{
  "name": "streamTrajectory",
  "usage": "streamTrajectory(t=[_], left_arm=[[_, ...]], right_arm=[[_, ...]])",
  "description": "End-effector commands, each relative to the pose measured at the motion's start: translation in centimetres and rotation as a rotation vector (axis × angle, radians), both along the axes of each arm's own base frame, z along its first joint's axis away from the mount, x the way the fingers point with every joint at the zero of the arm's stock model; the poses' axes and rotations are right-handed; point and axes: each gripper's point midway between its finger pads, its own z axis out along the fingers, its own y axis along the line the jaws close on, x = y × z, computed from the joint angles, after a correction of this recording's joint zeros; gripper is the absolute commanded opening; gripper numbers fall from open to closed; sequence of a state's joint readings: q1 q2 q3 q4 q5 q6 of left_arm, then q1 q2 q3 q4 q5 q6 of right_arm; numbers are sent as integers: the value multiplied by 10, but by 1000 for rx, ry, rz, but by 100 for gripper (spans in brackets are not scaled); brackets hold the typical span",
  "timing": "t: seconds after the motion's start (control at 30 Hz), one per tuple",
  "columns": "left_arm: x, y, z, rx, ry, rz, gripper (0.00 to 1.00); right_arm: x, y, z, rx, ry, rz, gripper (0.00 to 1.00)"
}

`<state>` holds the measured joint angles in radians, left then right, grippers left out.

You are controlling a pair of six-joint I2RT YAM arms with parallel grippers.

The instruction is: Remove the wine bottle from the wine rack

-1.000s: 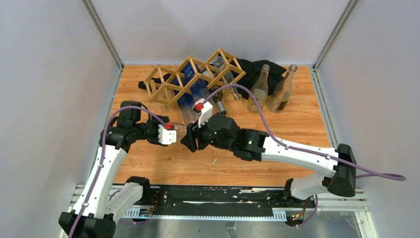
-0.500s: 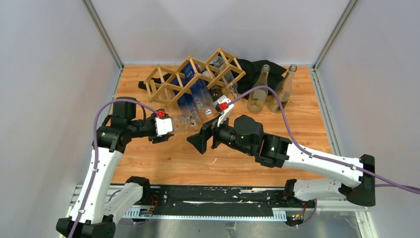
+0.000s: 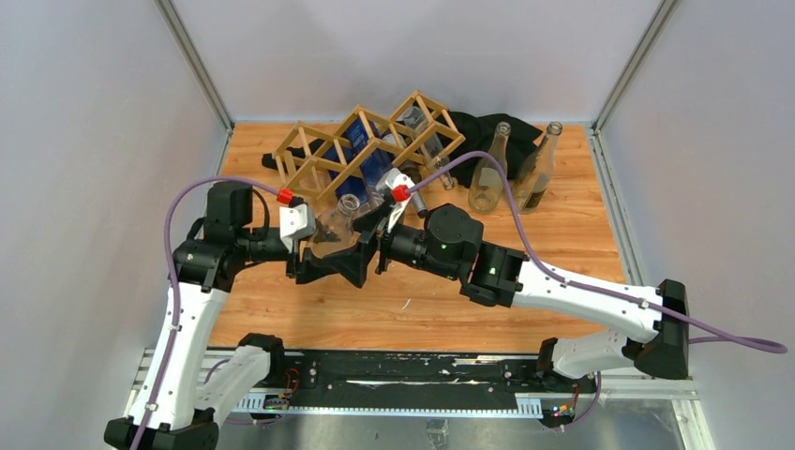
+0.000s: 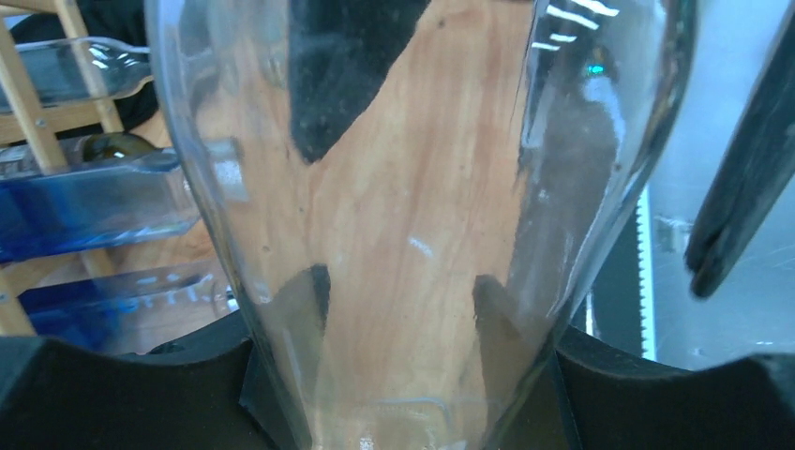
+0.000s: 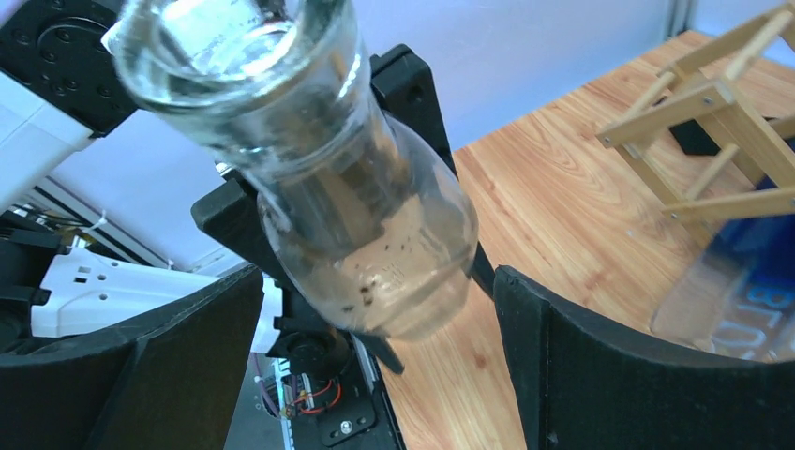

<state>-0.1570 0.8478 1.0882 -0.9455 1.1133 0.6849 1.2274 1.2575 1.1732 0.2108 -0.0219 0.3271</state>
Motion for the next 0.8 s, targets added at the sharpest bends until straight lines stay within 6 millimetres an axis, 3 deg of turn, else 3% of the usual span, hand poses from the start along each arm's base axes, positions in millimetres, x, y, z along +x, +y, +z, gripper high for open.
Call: streamTrajectory(t=[0.0,0.1,0.2,0.3,0.37,0.47,0.53,0.57,0.77], left_arm=[[-25,-10,24,-106,41,-82,0],[-31,-11,25,-121,50,-100,0],[-34,-12,24,-130,58,-110,0],[-35,-12,23,-130,58,-112,0],[-34,-11,21,-125,59,-105,2],[-27,-9,15,-100,74,-65,50],[-20,-6,11,-75,78,-27,90],[-16,-5,9,-59,72,-6,98],[15,7,-1,41,33,106,100]], right_arm=[[-3,13,29,74,-62,70,96],[-1,19,30,84,-52,94,93],[1,21,34,96,-37,112,84],[3,20,35,106,-24,124,66],[5,18,37,112,-18,126,48],[14,11,35,102,-1,92,9],[24,1,33,89,10,52,0],[29,-6,30,77,15,30,0],[61,-60,5,-43,15,-178,0]])
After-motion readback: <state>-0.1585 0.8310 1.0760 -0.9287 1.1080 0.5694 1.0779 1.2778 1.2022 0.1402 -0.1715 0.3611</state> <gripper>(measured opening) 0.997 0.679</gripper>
